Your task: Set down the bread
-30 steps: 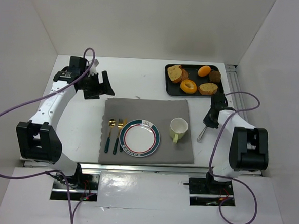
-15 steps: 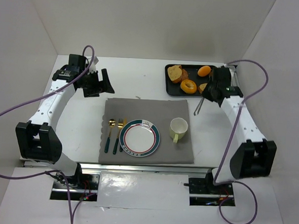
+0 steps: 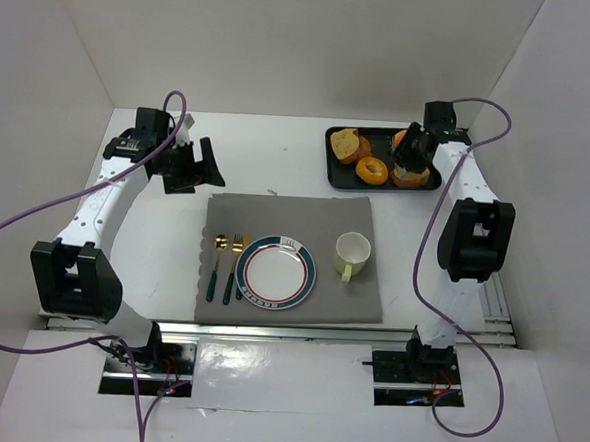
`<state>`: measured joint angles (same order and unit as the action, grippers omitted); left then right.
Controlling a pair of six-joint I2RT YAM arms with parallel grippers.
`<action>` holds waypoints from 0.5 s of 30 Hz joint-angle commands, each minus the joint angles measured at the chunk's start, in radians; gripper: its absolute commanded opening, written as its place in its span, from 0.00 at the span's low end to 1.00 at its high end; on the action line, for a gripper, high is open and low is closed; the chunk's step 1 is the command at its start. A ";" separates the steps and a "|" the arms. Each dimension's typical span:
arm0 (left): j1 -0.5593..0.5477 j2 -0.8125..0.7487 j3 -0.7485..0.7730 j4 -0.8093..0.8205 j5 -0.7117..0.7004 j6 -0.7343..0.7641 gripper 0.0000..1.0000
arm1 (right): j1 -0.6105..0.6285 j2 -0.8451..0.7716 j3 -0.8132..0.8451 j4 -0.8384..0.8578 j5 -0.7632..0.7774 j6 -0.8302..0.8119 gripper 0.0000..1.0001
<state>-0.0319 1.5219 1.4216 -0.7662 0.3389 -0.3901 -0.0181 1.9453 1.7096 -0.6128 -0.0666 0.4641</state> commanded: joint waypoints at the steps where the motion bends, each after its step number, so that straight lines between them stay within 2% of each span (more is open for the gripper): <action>1: -0.005 -0.014 0.020 -0.004 -0.009 0.030 1.00 | -0.008 0.013 0.087 0.019 -0.018 0.030 0.52; 15: -0.005 0.007 0.010 -0.004 -0.018 0.030 1.00 | -0.008 0.089 0.145 0.018 0.054 0.073 0.59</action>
<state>-0.0319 1.5219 1.4212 -0.7712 0.3210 -0.3878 -0.0261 2.0102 1.7947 -0.6140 -0.0368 0.5243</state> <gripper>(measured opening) 0.995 0.585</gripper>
